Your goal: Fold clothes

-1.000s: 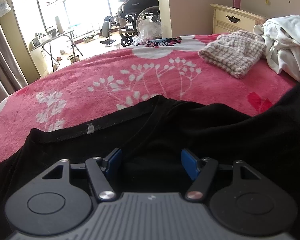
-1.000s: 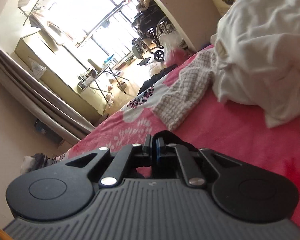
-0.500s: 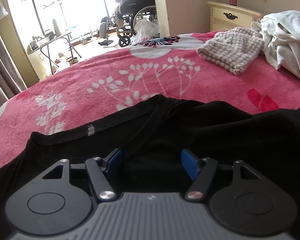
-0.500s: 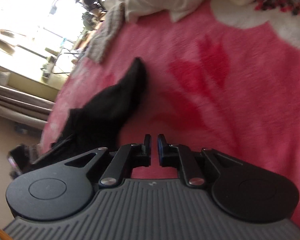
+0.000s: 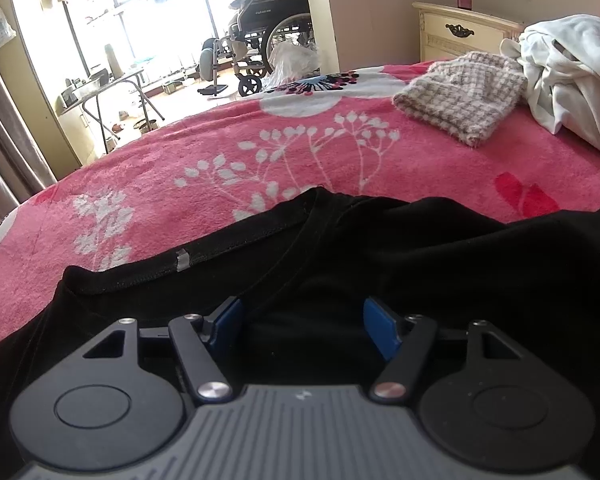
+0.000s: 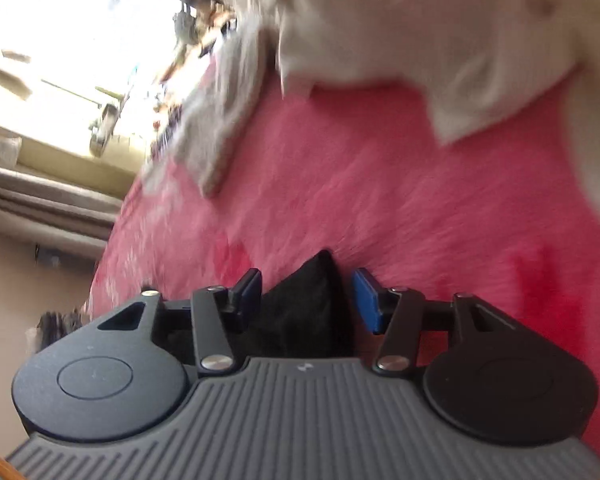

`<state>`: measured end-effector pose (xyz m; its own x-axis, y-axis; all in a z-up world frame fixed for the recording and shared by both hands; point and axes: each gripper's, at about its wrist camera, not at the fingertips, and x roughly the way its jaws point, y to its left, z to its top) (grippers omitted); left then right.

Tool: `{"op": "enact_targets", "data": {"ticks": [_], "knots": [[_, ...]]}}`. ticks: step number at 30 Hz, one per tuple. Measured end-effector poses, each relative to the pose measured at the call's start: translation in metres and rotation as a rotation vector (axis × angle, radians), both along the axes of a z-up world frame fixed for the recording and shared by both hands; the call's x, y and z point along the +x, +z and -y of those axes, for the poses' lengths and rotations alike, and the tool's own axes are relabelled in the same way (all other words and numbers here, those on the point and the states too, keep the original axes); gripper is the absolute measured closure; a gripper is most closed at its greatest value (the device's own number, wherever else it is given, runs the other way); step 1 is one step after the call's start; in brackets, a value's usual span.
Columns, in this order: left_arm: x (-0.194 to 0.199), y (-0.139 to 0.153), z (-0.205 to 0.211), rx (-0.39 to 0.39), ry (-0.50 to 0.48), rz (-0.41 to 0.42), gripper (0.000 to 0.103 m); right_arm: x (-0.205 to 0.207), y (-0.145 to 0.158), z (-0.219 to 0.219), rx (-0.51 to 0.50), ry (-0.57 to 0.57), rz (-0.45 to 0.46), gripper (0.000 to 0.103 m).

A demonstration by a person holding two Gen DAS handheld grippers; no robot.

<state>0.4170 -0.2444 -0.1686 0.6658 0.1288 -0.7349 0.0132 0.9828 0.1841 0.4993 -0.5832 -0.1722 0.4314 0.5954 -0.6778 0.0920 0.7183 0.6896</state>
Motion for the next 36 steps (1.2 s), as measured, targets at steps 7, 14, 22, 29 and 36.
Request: {"op": "enact_targets", "data": {"ticks": [7, 14, 22, 29, 36], "knots": [[-0.001, -0.001, -0.002, -0.009, -0.002, 0.007, 0.034, -0.016, 0.045, -0.029, 0.047, 0.143, 0.290, 0.100], [-0.001, -0.001, -0.005, -0.022, -0.013, 0.012, 0.034, -0.071, 0.087, -0.071, -0.021, 0.483, 0.608, 0.100], [-0.002, -0.002, -0.005, -0.024, -0.014, 0.018, 0.033, -0.137, 0.073, -0.114, -0.351, 0.873, 0.701, 0.100], [-0.002, -0.003, -0.003, -0.014, -0.011, 0.027, 0.033, -0.114, 0.084, -0.077, -0.485, 0.579, 0.781, 0.100], [-0.001, -0.003, -0.002, -0.006, -0.011, 0.023, 0.033, -0.036, 0.023, -0.021, -0.519, 0.217, 0.479, 0.099]]}}
